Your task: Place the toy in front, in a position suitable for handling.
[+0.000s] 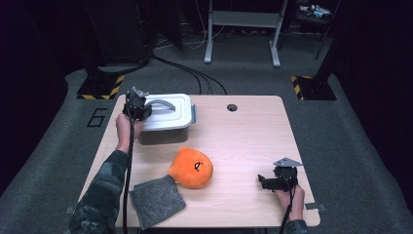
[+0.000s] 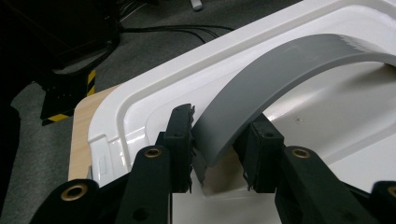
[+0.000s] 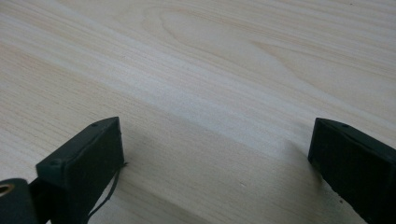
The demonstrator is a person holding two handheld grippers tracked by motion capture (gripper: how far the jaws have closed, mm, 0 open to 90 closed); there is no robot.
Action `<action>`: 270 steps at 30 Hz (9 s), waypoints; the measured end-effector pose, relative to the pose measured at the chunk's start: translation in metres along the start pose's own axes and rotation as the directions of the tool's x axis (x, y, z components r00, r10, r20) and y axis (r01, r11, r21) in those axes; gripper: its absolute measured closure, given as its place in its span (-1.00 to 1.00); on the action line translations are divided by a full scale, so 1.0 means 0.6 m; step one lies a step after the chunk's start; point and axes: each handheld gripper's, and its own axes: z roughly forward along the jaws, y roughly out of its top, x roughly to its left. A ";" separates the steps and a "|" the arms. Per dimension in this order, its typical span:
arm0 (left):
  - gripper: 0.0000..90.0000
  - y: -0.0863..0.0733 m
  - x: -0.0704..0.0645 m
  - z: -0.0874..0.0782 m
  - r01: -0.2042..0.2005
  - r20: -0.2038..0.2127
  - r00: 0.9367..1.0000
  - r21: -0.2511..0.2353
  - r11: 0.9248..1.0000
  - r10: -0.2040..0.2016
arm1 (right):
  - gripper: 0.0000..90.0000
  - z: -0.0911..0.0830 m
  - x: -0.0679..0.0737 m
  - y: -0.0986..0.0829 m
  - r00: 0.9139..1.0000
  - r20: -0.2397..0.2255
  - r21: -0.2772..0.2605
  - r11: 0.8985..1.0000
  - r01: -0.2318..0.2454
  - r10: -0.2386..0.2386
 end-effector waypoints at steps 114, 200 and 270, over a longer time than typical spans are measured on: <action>-0.77 -0.361 0.018 -0.078 0.136 0.163 0.976 0.064 0.989 -0.145 | -0.17 0.043 0.299 0.180 0.900 -0.372 -0.028 0.972 0.234 -0.227; -0.76 -0.361 0.018 -0.078 0.136 0.164 0.976 0.063 0.989 -0.145 | -0.97 -0.006 0.096 0.097 0.986 -0.167 -0.120 0.993 0.006 -0.026; 0.06 -0.364 -0.184 -0.190 -0.088 0.433 0.900 0.053 0.995 0.056 | -0.93 0.018 0.070 0.017 0.999 -0.031 -0.008 1.000 0.022 -0.023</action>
